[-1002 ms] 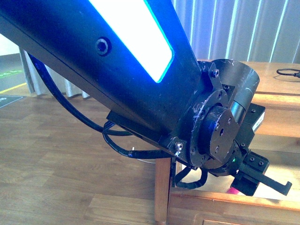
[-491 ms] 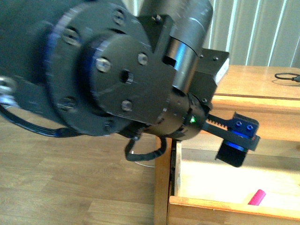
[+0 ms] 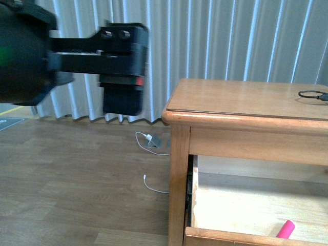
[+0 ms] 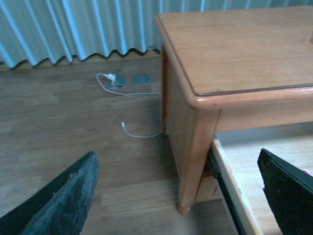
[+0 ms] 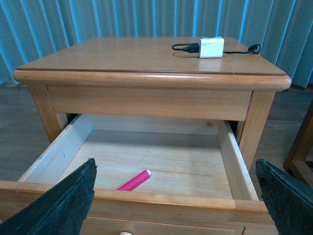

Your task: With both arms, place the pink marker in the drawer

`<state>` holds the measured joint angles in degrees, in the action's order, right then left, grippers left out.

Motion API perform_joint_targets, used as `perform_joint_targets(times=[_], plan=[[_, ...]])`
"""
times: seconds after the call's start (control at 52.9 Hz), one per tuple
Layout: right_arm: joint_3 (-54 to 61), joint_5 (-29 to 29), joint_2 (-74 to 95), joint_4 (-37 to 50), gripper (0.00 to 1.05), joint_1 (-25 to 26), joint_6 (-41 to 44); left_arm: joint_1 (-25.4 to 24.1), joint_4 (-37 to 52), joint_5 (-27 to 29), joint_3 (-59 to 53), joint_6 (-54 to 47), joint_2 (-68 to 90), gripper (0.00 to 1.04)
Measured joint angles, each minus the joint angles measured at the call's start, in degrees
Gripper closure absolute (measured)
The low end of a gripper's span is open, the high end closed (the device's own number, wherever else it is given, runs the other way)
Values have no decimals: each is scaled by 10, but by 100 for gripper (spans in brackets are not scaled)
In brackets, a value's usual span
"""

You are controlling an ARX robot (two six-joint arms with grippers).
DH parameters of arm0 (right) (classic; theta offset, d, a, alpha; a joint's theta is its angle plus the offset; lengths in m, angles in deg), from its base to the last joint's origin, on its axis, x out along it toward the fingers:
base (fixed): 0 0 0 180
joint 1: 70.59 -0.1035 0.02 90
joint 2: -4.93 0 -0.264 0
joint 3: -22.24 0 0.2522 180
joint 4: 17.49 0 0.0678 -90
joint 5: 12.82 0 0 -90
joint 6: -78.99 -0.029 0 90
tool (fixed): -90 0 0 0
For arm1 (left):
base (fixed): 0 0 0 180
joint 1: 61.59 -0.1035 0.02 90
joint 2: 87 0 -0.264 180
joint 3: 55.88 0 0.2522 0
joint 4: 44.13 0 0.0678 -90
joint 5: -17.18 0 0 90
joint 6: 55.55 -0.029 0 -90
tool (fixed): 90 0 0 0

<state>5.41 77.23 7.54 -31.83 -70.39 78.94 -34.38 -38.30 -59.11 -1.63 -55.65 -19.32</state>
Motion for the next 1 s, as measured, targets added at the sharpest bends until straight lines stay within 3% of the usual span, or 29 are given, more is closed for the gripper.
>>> perform_joint_targets(times=[0.227,0.491,0.832,0.907,1.002], plan=[[0,0,0,0,8,0,0,-33,-58,52,-120,4,-175,6],[0,0,0,0,8,0,0,-68,-171,37,-227,65,-406,6],[0,0,0,0,8,0,0,-84,-194,40,-256,109,-457,7],[0,0,0,0,8,0,0,-98,-130,26,-286,63,-475,20],[0,0,0,0,8,0,0,-126,-117,1,-308,32,-499,36]])
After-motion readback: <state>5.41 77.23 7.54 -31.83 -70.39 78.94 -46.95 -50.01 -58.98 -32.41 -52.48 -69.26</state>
